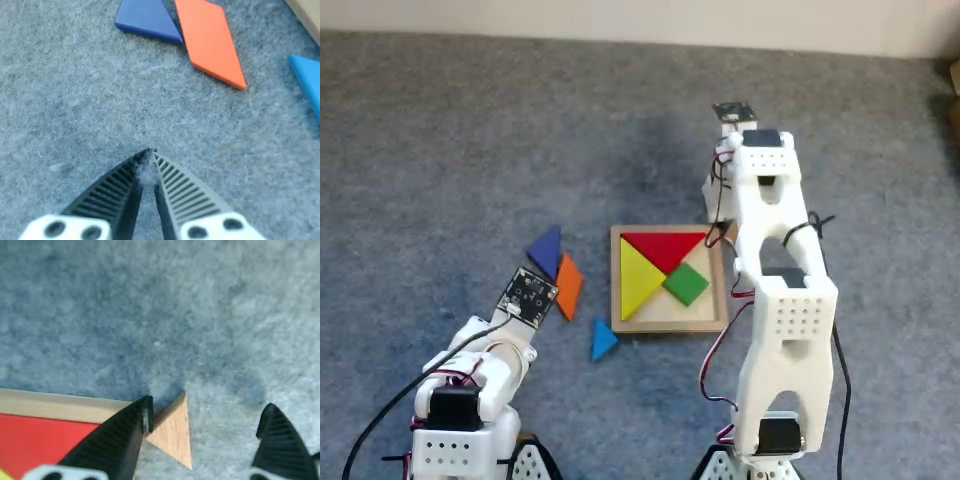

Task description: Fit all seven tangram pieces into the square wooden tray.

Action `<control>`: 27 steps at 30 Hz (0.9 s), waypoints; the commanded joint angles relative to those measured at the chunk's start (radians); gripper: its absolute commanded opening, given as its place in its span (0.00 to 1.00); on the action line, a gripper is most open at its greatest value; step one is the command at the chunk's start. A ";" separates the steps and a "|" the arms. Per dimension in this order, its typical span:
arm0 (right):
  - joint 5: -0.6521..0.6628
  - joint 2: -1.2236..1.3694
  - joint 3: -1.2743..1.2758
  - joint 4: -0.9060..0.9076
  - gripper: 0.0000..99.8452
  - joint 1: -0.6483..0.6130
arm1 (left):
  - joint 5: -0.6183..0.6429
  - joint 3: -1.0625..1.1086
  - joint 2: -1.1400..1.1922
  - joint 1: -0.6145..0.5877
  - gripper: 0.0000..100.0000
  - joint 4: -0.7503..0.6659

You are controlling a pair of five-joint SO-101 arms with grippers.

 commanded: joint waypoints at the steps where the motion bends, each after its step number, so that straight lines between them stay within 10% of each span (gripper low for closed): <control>1: -0.009 -0.010 -0.041 0.015 0.33 0.012 | -0.008 0.022 -0.022 -0.007 0.01 0.003; 27: 0.258 -0.005 -0.036 0.208 0.28 -0.038 | -0.008 0.022 -0.022 -0.007 0.01 0.003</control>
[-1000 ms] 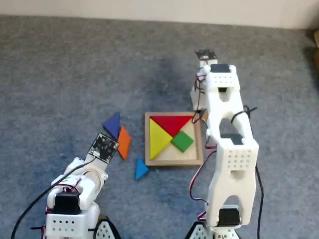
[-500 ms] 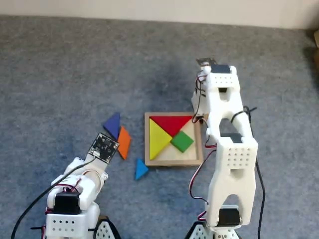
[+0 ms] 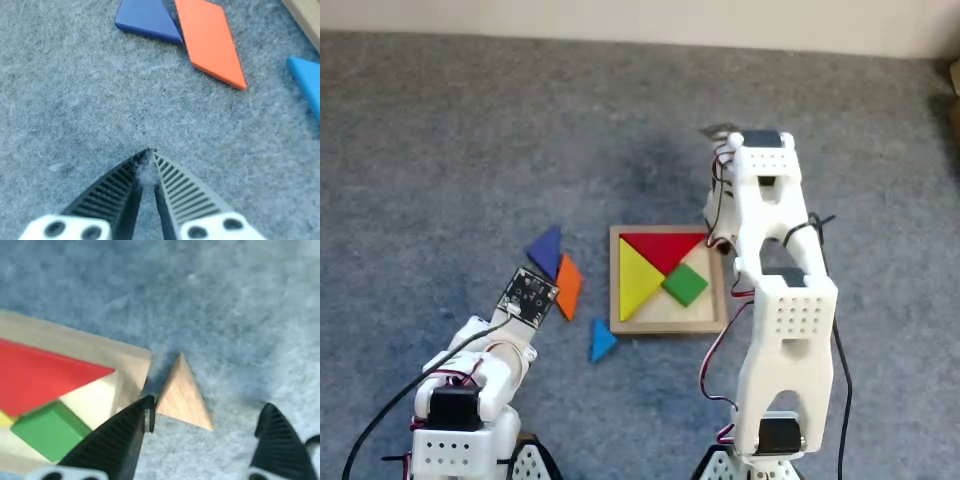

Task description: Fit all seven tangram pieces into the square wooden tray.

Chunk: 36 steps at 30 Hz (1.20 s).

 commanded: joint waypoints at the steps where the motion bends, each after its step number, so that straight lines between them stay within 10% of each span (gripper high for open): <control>1: 0.080 -0.005 -0.035 0.010 0.26 -0.039 | -0.008 0.022 -0.022 -0.007 0.01 0.003; 36: 0.110 0.051 -0.199 0.173 0.11 -0.007 | -0.008 0.022 -0.022 -0.007 0.01 0.003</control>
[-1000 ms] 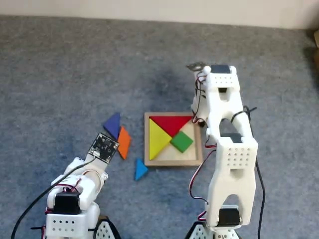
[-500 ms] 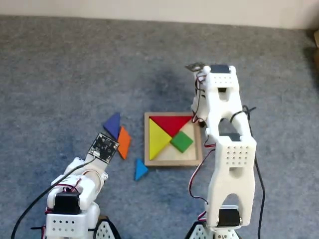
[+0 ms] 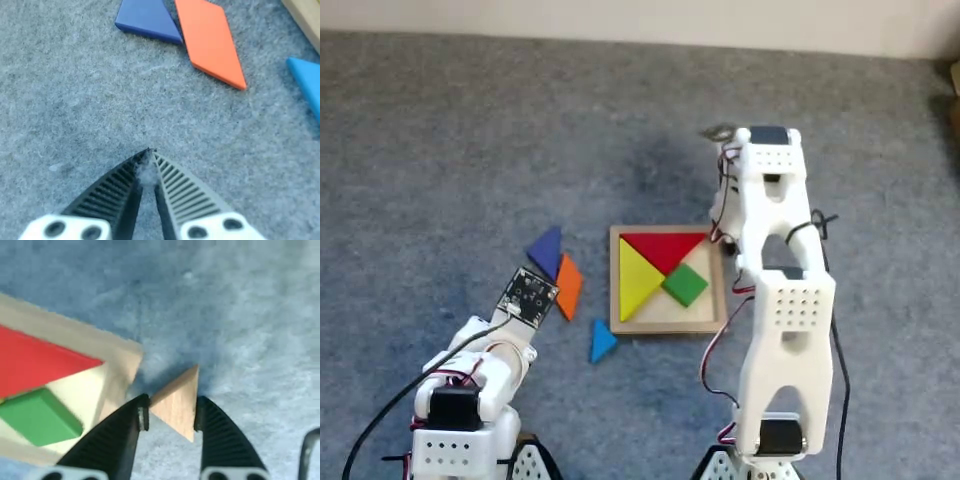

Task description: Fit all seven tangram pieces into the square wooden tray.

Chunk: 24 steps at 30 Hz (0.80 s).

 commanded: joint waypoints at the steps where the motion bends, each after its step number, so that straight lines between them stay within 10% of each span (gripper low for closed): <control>1: 0.015 -0.068 -0.038 0.058 0.11 -0.008 | -0.008 0.022 -0.022 -0.007 0.01 0.003; 11: 0.060 -0.205 -0.028 0.082 0.11 -0.065 | -0.008 0.022 -0.022 -0.007 0.01 0.003; 24: -0.425 -0.222 -0.027 0.084 0.11 -0.140 | -0.008 0.022 -0.022 -0.007 0.01 0.003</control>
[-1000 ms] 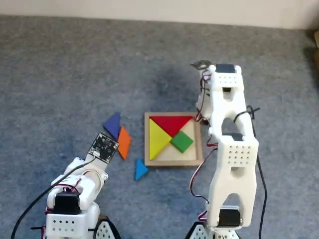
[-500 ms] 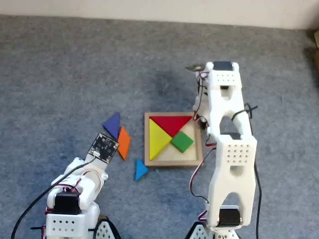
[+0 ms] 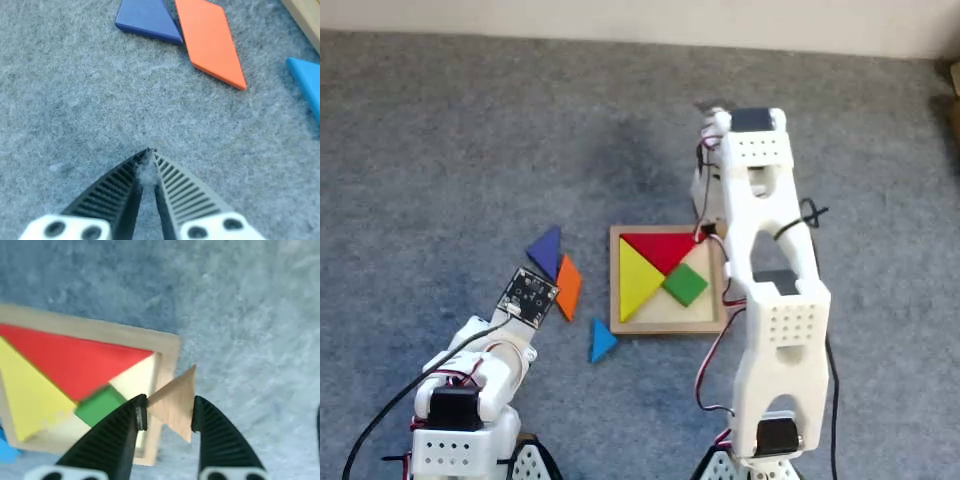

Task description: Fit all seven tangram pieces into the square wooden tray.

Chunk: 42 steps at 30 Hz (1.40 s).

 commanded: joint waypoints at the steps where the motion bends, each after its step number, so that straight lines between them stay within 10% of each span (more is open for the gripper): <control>1: -0.089 -0.038 -0.021 0.022 0.11 -0.051 | -0.008 0.022 -0.022 -0.007 0.01 0.003; 42: -0.066 -0.260 0.298 -0.113 0.20 -0.093 | -0.008 0.022 -0.022 -0.007 0.01 0.003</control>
